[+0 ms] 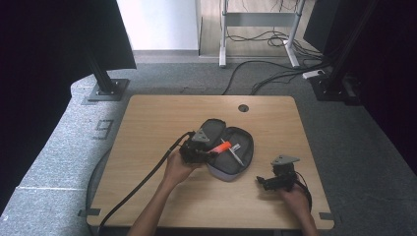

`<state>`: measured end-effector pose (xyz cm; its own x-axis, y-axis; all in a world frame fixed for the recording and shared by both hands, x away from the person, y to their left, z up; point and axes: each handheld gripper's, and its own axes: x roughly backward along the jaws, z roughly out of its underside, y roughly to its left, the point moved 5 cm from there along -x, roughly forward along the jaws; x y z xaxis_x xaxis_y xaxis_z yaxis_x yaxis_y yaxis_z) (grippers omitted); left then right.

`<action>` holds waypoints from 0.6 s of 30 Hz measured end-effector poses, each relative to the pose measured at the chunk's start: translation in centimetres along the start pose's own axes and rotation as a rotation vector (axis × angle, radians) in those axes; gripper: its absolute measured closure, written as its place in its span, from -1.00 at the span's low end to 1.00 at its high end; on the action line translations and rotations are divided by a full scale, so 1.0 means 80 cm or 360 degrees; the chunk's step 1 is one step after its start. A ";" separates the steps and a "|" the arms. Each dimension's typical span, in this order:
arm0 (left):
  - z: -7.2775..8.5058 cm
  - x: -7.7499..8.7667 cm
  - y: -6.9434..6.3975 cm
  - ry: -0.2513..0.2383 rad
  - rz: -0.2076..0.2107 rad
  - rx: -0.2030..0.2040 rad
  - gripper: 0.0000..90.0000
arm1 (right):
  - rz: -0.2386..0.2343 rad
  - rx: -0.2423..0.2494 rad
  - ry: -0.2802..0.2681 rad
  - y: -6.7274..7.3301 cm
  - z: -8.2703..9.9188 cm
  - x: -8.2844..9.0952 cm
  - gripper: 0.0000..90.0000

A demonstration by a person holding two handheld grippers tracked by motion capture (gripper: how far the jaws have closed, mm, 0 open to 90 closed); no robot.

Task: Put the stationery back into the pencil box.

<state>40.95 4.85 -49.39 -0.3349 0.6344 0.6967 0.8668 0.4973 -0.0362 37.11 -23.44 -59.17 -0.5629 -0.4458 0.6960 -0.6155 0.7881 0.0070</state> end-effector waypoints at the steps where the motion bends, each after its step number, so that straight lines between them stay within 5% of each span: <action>1: -0.002 -0.002 0.000 0.0002 -0.0003 -0.0001 0.48 | 0.0000 0.0000 0.0000 0.000 0.000 0.000 -0.99; 18: -0.031 -0.044 -0.002 0.0027 0.0007 -0.0032 0.48 | -0.0002 0.0000 -0.0001 0.000 0.000 0.000 -0.99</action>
<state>42.93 1.03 -50.06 -0.3245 0.6264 0.7088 0.8756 0.4823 -0.0253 37.11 -23.44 -59.17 -0.5626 -0.4470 0.6955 -0.6160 0.7877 0.0080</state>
